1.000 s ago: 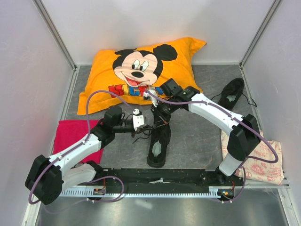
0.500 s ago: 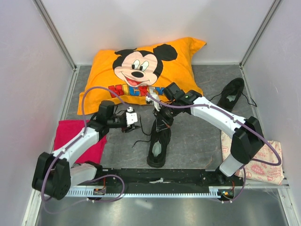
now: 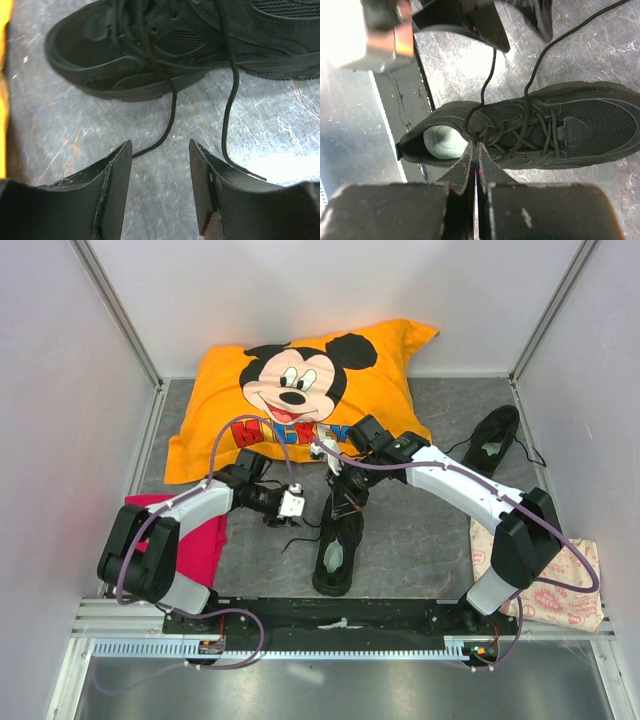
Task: Tie the shoes
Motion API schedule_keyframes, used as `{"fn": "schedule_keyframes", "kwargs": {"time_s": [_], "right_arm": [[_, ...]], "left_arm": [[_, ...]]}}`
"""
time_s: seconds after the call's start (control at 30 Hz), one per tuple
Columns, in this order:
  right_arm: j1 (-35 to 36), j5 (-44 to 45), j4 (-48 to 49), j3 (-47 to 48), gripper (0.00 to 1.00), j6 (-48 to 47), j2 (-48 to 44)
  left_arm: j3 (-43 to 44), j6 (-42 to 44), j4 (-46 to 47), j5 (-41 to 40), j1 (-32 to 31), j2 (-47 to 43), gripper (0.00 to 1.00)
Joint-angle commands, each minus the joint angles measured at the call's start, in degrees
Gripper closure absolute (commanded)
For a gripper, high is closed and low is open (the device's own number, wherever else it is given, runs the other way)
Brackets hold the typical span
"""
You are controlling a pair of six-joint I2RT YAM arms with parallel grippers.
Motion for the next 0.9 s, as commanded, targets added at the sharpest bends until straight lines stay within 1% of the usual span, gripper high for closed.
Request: {"fn": "schedule_keyframes", "kwargs": {"time_s": [0.0,0.07,0.2,0.27,0.47,0.7,0.73,0.8,0.87], "right_arm": [[0.34,0.49,2.01,-0.80,1.00,1.15,-2.31],[0.25,0.85,2.10,-0.89,1.00,1.33,-2.31],[0.34,1.11,2.71,-1.33,1.00,1.68,-2.40],[0.34,1.11,2.89,-1.51,1.00,2.04,-2.40],[0.25,1.73,2.98,-1.68,1.00,2.21,-2.40],[-0.36,1.81,3.16,-2.12,1.00,2.74,-2.83],[-0.45,1.90,3.16,-2.04,1.00,2.74,-2.83],[-0.80,1.99,3.24,-2.04,1.00,2.74,-3.01],[-0.89,1.99,3.15,-2.21,1.00,2.74,-3.01]], "left_arm": [[3.56,7.68,-3.14,0.70,-1.95,2.87,0.43],[4.61,8.39,-3.67,-1.31,-3.00,4.45,0.45],[6.37,9.62,-4.64,-2.81,-3.09,7.35,0.47],[7.25,11.99,-6.22,-3.95,-3.44,8.75,0.48],[9.18,12.69,-6.83,-6.94,-4.76,11.57,0.49],[9.89,14.80,-8.33,-10.11,-6.17,14.21,0.60],[9.89,15.07,-8.51,-10.89,-6.43,14.47,0.63],[10.06,16.21,-9.91,-11.51,-6.61,14.74,0.65],[10.07,16.82,-10.88,-12.57,-6.52,15.09,0.72]]}}
